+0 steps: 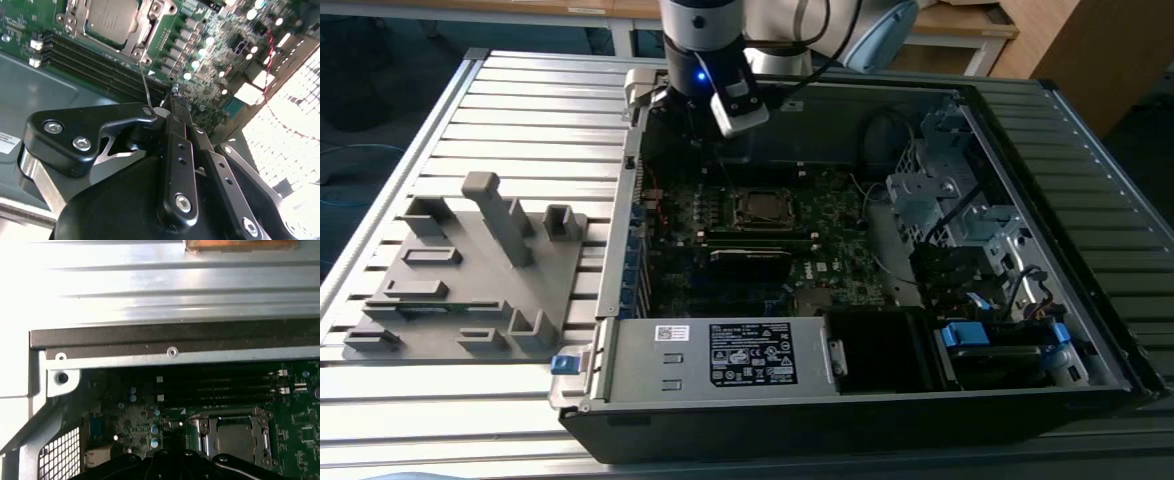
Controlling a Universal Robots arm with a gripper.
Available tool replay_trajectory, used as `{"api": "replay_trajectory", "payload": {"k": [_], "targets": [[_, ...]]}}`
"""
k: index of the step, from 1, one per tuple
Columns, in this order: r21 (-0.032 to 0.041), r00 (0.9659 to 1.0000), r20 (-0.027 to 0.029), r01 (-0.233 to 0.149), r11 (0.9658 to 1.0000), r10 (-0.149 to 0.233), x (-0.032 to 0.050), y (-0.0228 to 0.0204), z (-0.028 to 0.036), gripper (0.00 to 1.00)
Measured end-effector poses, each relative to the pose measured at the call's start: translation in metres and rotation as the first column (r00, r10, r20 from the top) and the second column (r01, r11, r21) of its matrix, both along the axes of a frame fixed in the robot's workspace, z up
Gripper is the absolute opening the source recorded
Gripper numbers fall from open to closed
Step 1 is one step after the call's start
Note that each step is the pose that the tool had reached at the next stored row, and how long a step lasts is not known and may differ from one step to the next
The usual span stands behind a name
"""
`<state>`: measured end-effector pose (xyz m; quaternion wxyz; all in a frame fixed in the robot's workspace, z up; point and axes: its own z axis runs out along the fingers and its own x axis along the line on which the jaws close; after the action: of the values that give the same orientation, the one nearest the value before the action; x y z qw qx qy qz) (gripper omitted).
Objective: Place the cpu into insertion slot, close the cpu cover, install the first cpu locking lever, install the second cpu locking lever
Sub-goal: 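Install the first cpu locking lever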
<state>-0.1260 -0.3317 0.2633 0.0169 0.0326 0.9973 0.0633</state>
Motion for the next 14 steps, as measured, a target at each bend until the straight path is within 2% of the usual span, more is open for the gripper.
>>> {"api": "replay_trajectory", "payload": {"k": [2, 4, 6, 9, 14], "targets": [[0.0147, 1.0, -0.0002, 0.0, 0.9999, 0.0, -0.0003, 0.0, -0.0006, 0.11], [0.0338, 1.0, -0.0002, 0.0, 0.9994, 0.0, -0.0005, -0.0001, -0.001, 0.11], [0.0468, 1.0, -0.0001, 0.0, 0.9989, 0.0, -0.0008, -0.0001, -0.0014, 0.11], [0.0568, 1.0, 0.0, 0.0, 0.9984, 0.0, -0.0012, -0.0002, -0.0023, 0.11], [0.0642, 1.0, -0.0001, 0.0, 0.9979, 0.0, -0.0015, -0.0005, -0.0054, 0.11]]}}
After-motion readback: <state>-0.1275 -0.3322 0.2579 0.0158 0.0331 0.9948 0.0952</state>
